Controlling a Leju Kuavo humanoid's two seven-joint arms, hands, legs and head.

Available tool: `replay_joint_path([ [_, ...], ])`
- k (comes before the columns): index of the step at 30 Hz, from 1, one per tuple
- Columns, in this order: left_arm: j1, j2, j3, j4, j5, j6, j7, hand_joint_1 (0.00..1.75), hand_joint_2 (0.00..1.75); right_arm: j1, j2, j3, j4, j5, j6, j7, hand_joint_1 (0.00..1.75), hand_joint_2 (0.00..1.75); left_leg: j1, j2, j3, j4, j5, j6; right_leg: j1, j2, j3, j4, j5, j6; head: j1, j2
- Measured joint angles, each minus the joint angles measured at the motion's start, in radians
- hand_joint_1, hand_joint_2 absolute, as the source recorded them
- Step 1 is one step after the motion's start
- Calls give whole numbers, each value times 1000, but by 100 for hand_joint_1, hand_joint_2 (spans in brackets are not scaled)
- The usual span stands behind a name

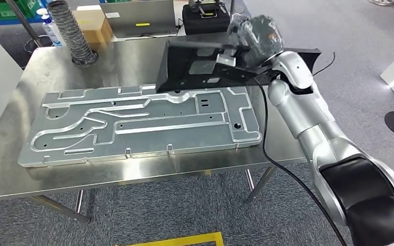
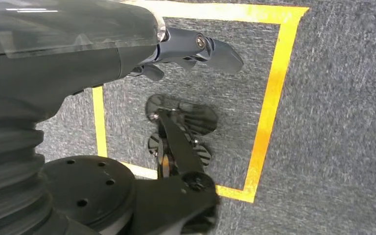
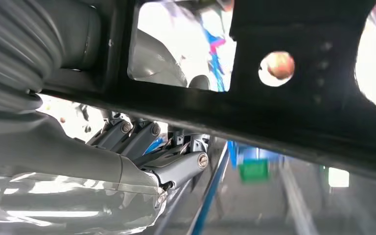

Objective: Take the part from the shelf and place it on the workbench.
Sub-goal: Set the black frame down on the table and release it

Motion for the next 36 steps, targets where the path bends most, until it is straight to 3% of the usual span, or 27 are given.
replay_joint_path([
  [1, -3, -2, -1, 0, -1, 0, 0, 0, 175, -4, -4, 29, 47, 23, 2, -1, 175, 175, 2, 1, -6, 2, 12, -2, 1, -4, 2, 1, -2, 1, 0, 0],
  [2, -5, -3, -1, 0, -2, 0, -2, 0, 175, -7, -6, 54, 86, 39, 4, -3, 175, 175, 4, 1, 8, -34, 41, -4, 0, -8, 4, 2, -5, 3, 0, 0],
  [3, -7, -4, -2, 0, -2, 0, -3, 0, 175, -9, -8, 73, 118, 48, 7, -6, 175, 175, 6, 2, 35, -98, 78, -4, 0, -12, 6, 5, -9, 7, 0, 0],
  [5, -12, -6, -2, 0, -1, 1, -10, 0, 175, -16, -8, 99, 168, 59, 17, -19, 175, 175, 5, 0, 88, -216, 126, 1, 2, -17, 7, 13, -17, 16, 0, 0],
  [7, -15, -8, -2, 0, -1, 3, -22, 0, 175, -20, -8, 121, 213, 70, 29, -30, 175, 175, 1, -6, 104, -258, 133, 15, 4, -22, 6, 16, -22, 26, 0, 0],
  [10, -14, -10, -2, 0, 0, 6, -42, 0, 175, -16, -6, 144, 267, 85, 32, -28, 175, 175, 1, -16, 107, -264, 137, 36, -1, -22, 2, 25, -35, 41, 0, 0],
  [12, -16, -12, -2, 0, -1, 8, -54, 0, 175, -12, 2, 149, 294, 90, 30, -21, 175, 175, 3, -21, 111, -269, 139, 47, -6, -2, -34, 103, -80, 46, 0, 0],
  [14, -17, -12, -3, 0, -4, 10, -62, 0, 175, -6, 16, 149, 321, 95, 28, -17, 175, 175, 2, -24, 112, -269, 137, 52, -7, 16, -104, 243, -135, 48, 0, 0],
  [15, -16, -12, -4, 0, -6, 12, -66, 0, 175, -1, 22, 150, 332, 98, 28, -15, 175, 175, 1, -26, 113, -268, 136, 54, -7, 19, -133, 295, -146, 49, 0, 0],
  [16, -16, -12, -5, 0, -8, 13, -71, 0, 175, 5, 28, 150, 342, 101, 28, -13, 175, 175, 0, -28, 115, -268, 134, 55, -7, 20, -146, 312, -138, 48, 0, 0],
  [17, -15, -12, -5, 0, -9, 14, -76, 0, 175, 9, 33, 150, 349, 104, 28, -11, 175, 175, -1, -30, 119, -267, 132, 55, -7, 20, -139, 286, -110, 45, 0, 0],
  [19, -15, -12, -6, 0, -13, 14, -85, 0, 175, 10, 42, 150, 360, 106, 28, -6, 175, 175, -2, -33, 127, -266, 126, 52, -4, 18, -82, 152, -32, 34, 0, 0],
  [21, -15, -13, -7, 0, -17, 14, -90, 0, 175, 7, 50, 150, 367, 106, 27, -1, 175, 175, -6, -34, 130, -265, 122, 46, 3, 14, -32, 44, 6, 24, 0, 0],
  [23, -15, -14, -9, 0, -21, 14, -92, 0, 175, 5, 55, 150, 373, 106, 27, 1, 87, 87, -7, -33, 128, -267, 121, 37, 8, 13, -20, 17, 3, 21, 0, 0],
  [25, -15, -13, -12, 0, -23, 14, -92, 0, 175, 6, 56, 150, 376, 106, 26, 1, 0, 0, -7, -29, 127, -260, 113, 26, 3, 10, -12, 5, 6, 14, 0, 0],
  [26, -16, -13, -13, 0, -24, 14, -92, 0, 175, 5, 56, 150, 377, 106, 26, 0, 0, 0, -7, -24, 120, -240, 98, 20, 0, 7, -7, -2, 8, 10, 0, 0],
  [28, -17, -12, -15, 0, -25, 12, -91, 0, 175, 4, 54, 150, 379, 105, 26, -2, 0, 0, -5, -11, 77, -140, 42, 9, -2, 0, 1, -9, 9, 4, 0, 0],
  [30, -16, -13, -18, 0, -28, 12, -86, 0, 87, 6, 50, 150, 382, 104, 25, -4, 0, 0, 1, -5, 17, -16, -10, -1, -1, -3, 3, -8, 7, 2, 0, 0],
  [31, -15, -12, -20, 0, -32, 15, -83, 0, 44, 8, 49, 150, 384, 104, 24, -5, 0, 0, 4, -4, 2, 10, -13, -5, -1, -4, 3, -8, 7, 2, 0, 0],
  [32, -14, -12, -23, 0, -36, 18, -80, 0, 0, 10, 49, 150, 385, 103, 24, -6, 0, 0, 7, -3, 7, -3, 4, -8, -2, -4, 3, -6, 6, 4, 0, 0],
  [34, -14, -12, -28, 0, -42, 24, -77, 0, 0, 13, 48, 150, 386, 102, 23, -7, 0, 0, 14, -4, 69, -130, 69, -13, -5, -4, 4, 0, 1, 12, 0, 0],
  [36, -14, -11, -31, 0, -44, 30, -73, 0, 0, 12, 47, 150, 386, 102, 22, -9, 0, 0, 15, -9, 122, -238, 109, -6, -4, -1, 2, 10, -6, 23, 0, 0],
])
